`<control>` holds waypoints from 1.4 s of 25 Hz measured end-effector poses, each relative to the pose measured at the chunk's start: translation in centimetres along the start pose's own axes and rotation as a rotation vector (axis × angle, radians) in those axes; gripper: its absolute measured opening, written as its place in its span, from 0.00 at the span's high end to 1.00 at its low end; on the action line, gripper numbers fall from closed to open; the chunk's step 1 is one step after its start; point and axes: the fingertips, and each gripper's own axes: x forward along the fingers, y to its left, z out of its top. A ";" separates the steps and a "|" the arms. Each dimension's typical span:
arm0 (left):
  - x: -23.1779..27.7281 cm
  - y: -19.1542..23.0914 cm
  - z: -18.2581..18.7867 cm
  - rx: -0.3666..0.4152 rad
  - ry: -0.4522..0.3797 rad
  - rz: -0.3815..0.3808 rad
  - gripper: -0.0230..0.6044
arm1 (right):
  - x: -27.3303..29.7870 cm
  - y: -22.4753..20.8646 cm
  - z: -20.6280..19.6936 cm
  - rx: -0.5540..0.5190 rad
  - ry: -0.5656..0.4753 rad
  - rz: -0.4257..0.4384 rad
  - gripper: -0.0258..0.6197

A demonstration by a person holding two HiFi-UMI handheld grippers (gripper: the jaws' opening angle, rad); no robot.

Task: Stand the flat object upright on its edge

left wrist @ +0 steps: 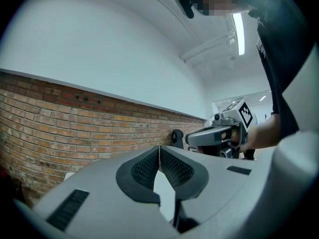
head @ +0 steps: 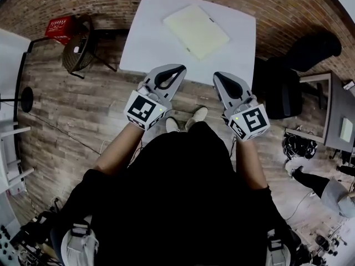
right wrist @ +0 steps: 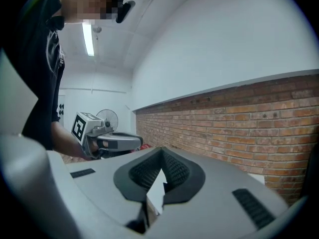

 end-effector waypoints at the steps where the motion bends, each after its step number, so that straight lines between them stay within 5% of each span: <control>1: 0.3 0.2 -0.1 -0.006 0.001 0.003 0.93 | 0.1 -0.4 -0.2 0.005 0.004 0.000 0.95; 13: 4.3 5.0 0.9 0.039 -0.001 0.085 0.93 | 4.5 -6.6 0.2 0.006 -0.018 0.050 0.95; 35: 16.7 12.4 0.3 0.007 0.100 0.162 0.93 | 11.3 -21.9 -0.4 0.058 0.001 0.107 0.95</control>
